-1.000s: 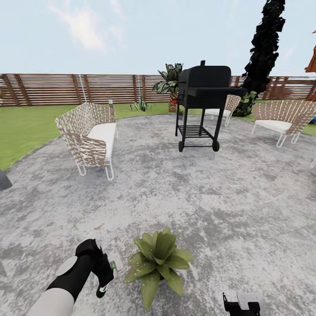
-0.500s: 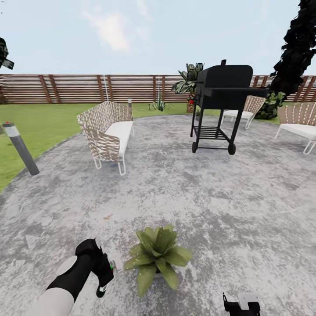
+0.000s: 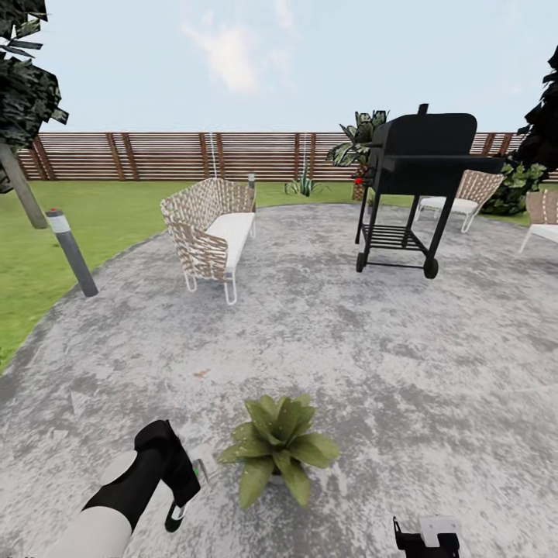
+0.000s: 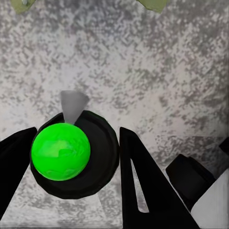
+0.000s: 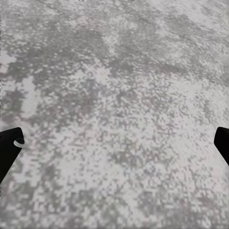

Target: Pick up the pesticide atomizer in the garden and spray insectifuge to fully cover both potted plants in the garden.

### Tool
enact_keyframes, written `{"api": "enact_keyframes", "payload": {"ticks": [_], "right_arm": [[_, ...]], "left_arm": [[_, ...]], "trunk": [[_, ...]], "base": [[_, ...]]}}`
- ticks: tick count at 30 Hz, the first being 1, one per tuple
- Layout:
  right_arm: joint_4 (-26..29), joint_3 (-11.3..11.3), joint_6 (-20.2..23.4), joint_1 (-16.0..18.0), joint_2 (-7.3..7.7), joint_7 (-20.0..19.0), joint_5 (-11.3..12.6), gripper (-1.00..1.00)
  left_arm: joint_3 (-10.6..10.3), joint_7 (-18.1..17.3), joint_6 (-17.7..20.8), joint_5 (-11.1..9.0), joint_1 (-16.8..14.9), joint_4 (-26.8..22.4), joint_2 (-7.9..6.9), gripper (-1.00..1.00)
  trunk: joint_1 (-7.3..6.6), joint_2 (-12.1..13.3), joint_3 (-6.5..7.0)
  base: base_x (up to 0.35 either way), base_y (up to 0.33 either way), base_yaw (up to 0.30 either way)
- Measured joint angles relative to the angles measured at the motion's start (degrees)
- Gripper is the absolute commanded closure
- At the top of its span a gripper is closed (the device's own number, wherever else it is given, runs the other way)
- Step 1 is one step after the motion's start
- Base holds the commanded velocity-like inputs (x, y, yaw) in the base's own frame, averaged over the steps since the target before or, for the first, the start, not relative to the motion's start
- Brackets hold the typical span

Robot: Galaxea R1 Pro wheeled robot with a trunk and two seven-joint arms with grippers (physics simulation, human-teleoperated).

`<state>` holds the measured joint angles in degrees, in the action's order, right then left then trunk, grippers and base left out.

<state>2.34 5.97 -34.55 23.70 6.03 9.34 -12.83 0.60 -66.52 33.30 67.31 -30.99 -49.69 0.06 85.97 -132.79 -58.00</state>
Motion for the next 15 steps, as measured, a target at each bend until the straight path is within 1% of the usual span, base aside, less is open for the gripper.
{"api": "enact_keyframes", "payload": {"ticks": [3, 5, 9, 11, 15], "right_arm": [[0.0, 0.0, 0.0, 0.0, -0.04, 0.0, 0.0, -1.0], [0.0, 0.0, 0.0, 0.0, -0.05, 0.0, 0.0, -1.0], [0.0, 0.0, 0.0, 0.0, 0.0, 0.0, 0.0, -1.0], [0.0, 0.0, 0.0, 0.0, 0.01, 0.0, 0.0, -1.0], [0.0, 0.0, 0.0, 0.0, 0.01, 0.0, 0.0, -1.0]], "left_arm": [[0.0, -0.1, 0.2, 0.0, 0.1, 0.0, -0.15, 1.0], [0.0, -0.1, 0.3, 0.0, 0.1, 0.0, -0.23, 1.0], [0.0, -0.1, 0.4, -0.1, 0.0, 0.0, -0.03, 1.0], [0.0, -0.1, 0.4, -0.1, 0.0, 0.0, -0.01, 1.0], [0.0, -0.1, 0.5, -0.1, 0.0, 0.0, 0.0, 1.0]], "trunk": [[0.0, 0.0, 0.0], [0.0, 0.0, 0.0], [0.0, 0.0, 0.0], [0.0, 0.0, 0.0], [0.01, 0.0, 0.0]], "base": [[0.005, -0.01, 0.246], [0.073, -0.167, 0.271], [0.059, -0.243, 0.266], [-0.047, -0.269, 0.116], [-0.123, -0.26, 0.024]]}}
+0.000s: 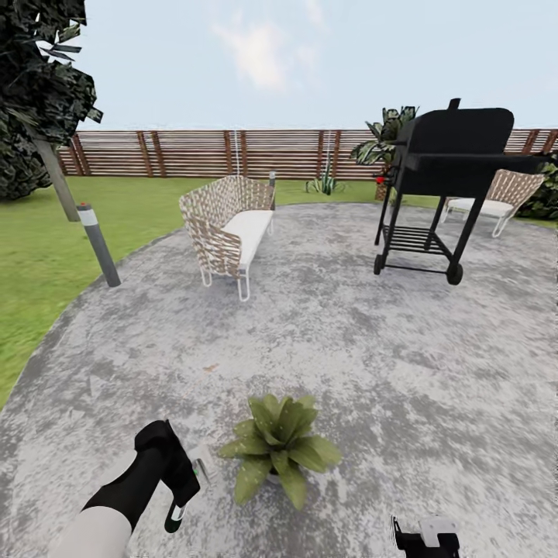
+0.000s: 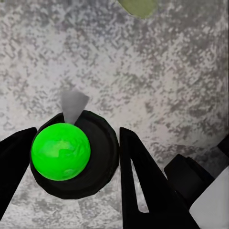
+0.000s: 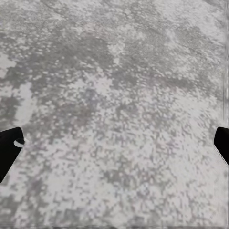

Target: Pick up the pesticide atomizer in the garden and spray insectifuge to fully cover both potted plants in the garden.

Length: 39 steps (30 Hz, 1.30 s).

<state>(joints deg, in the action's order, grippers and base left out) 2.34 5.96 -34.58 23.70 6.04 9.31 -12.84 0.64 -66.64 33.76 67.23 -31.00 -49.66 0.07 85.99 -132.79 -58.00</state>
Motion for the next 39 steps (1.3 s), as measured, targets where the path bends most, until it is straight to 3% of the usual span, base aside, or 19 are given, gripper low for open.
{"api": "enact_keyframes", "payload": {"ticks": [5, 26, 39], "right_arm": [[0.0, 0.0, 0.0, 0.0, -0.05, 0.0, 0.0, -1.0], [0.0, 0.0, 0.0, 0.0, -0.06, 0.1, -0.1, -1.0], [0.0, 0.0, 0.0, 0.0, -0.05, 0.1, 0.0, -1.0]], "left_arm": [[0.1, 0.1, 0.1, 0.0, 0.0, 0.0, 0.0, 1.0], [0.6, 0.4, 4.8, -0.1, 0.7, 0.6, -0.51, 1.0], [0.7, 0.4, 4.9, -0.6, 0.7, 0.7, -0.26, 1.0]], "trunk": [[0.0, 0.0, 0.0], [-0.01, 0.0, 0.0], [-0.01, 0.0, 0.0]], "base": [[-0.133, -0.21, 0.051], [0.016, -0.029, 0.272], [0.0, -0.264, 0.027]]}}
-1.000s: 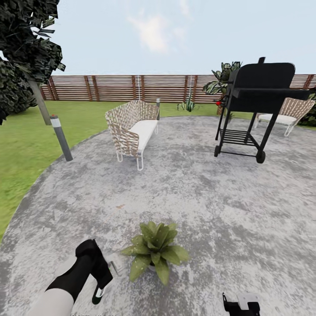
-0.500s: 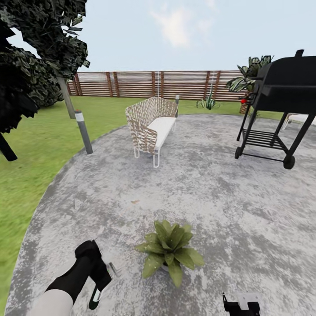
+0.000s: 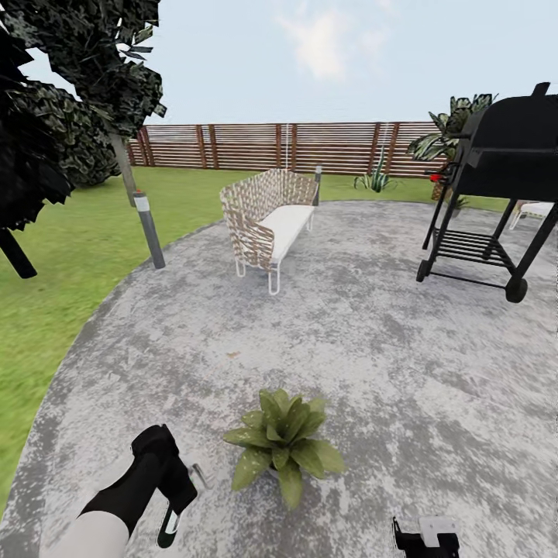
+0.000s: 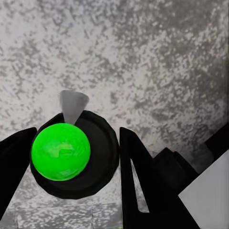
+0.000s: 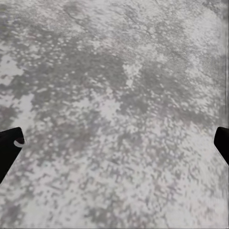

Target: Pick up the pesticide atomizer in the garden and spray insectifuge to fully cover both potted plants in the garden.

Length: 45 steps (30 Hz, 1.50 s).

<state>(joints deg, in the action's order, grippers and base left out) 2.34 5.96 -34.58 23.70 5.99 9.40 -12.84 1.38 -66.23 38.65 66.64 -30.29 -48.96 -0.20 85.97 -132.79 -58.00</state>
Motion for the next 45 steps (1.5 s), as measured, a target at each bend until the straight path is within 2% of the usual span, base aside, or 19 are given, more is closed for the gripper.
{"api": "enact_keyframes", "payload": {"ticks": [6, 16, 34, 45], "right_arm": [[0.0, 0.0, 0.0, 0.0, -0.01, 0.0, 0.0, -1.0], [0.0, 0.0, 0.0, 0.0, -0.01, 0.0, 0.0, -1.0], [0.0, 0.0, 0.0, 0.0, 0.12, 0.0, 0.0, -1.0], [0.0, 0.0, 0.0, 0.0, 0.08, 0.0, 0.0, -1.0]], "left_arm": [[0.2, 0.0, 0.0, -0.1, 0.0, 0.0, 0.0, 1.0], [0.3, -0.1, 0.0, -0.1, -0.1, -0.2, 0.07, 1.0], [0.2, -0.3, 0.1, -0.2, -0.8, -0.9, 0.51, 1.0], [0.4, -0.1, 0.8, -0.2, -0.8, -0.8, 0.42, 1.0]], "trunk": [[0.01, 0.0, 0.0], [0.0, 0.0, 0.0], [-0.01, 0.0, 0.0], [0.03, 0.0, 0.0]], "base": [[-0.057, -0.229, 0.234], [-0.006, -0.008, 0.269], [0.161, -0.222, 0.011], [-0.21, -0.206, 0.264]]}}
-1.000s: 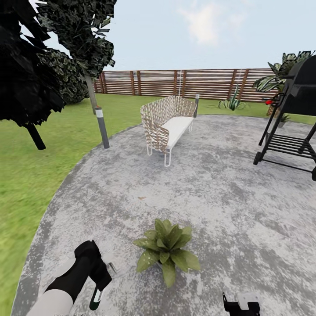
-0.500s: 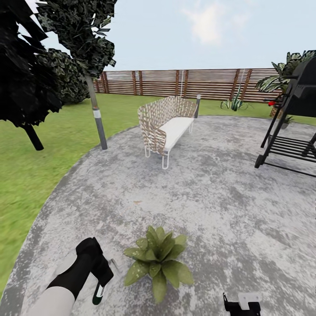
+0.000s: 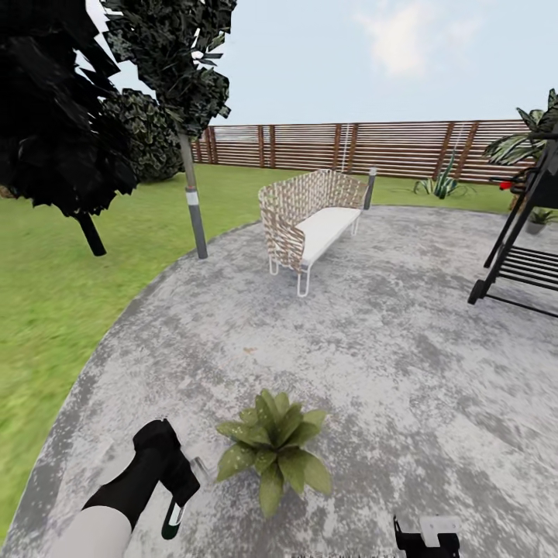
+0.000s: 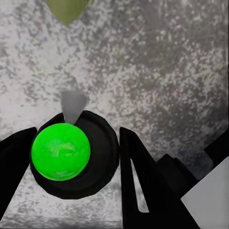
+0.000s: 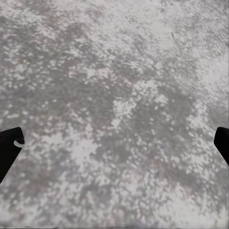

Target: Pick up the pesticide atomizer in the garden and spray insectifuge to fully cover both potted plants in the garden.

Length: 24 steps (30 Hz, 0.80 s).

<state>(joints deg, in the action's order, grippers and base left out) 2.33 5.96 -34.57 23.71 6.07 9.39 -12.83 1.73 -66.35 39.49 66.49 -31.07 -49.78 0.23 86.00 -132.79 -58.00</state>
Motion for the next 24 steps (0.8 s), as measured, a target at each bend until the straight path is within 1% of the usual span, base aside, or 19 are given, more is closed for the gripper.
{"api": "enact_keyframes", "payload": {"ticks": [9, 13, 20, 22, 23, 24], "right_arm": [[0.0, 0.0, 0.0, 0.0, 0.0, 0.0, 0.0, -1.0], [0.0, 0.0, 0.0, 0.0, 0.0, 0.0, 0.0, -1.0], [0.0, 0.0, 0.0, 0.0, 0.01, 0.0, 0.0, -1.0], [0.0, 0.0, 0.0, 0.0, 0.01, 0.0, 0.0, -1.0], [0.0, 0.0, 0.0, 0.0, -0.02, 0.0, 0.0, -1.0], [0.0, 0.0, 0.0, 0.0, -0.05, -0.1, 0.0, -1.0]], "left_arm": [[-0.1, 0.0, 0.0, -0.1, 0.1, 0.0, 0.17, 1.0], [0.0, 0.0, 0.0, -0.1, 0.1, 0.0, 0.17, 1.0], [0.0, 0.1, 0.1, -0.1, 0.2, 0.5, 0.73, 1.0], [0.9, 0.2, 0.1, -0.2, 0.5, 0.9, 0.72, 1.0], [2.3, 0.2, 0.1, -0.2, 0.6, 1.0, 0.7, 1.0], [4.3, 0.5, 0.0, -0.5, 0.7, 1.1, 0.72, 1.0]], "trunk": [[0.0, 0.0, 0.0], [-0.02, 0.0, 0.0], [-0.02, 0.0, 0.0], [-0.03, 0.0, 0.0], [-0.03, 0.0, 0.0], [-0.04, 0.0, 0.0]], "base": [[-0.259, -0.169, 0.278], [-0.08, -0.25, 0.271], [-0.001, -0.273, 0.05], [0.058, -0.274, 0.002], [0.094, -0.274, 0.001], [0.118, -0.274, 0.0]]}}
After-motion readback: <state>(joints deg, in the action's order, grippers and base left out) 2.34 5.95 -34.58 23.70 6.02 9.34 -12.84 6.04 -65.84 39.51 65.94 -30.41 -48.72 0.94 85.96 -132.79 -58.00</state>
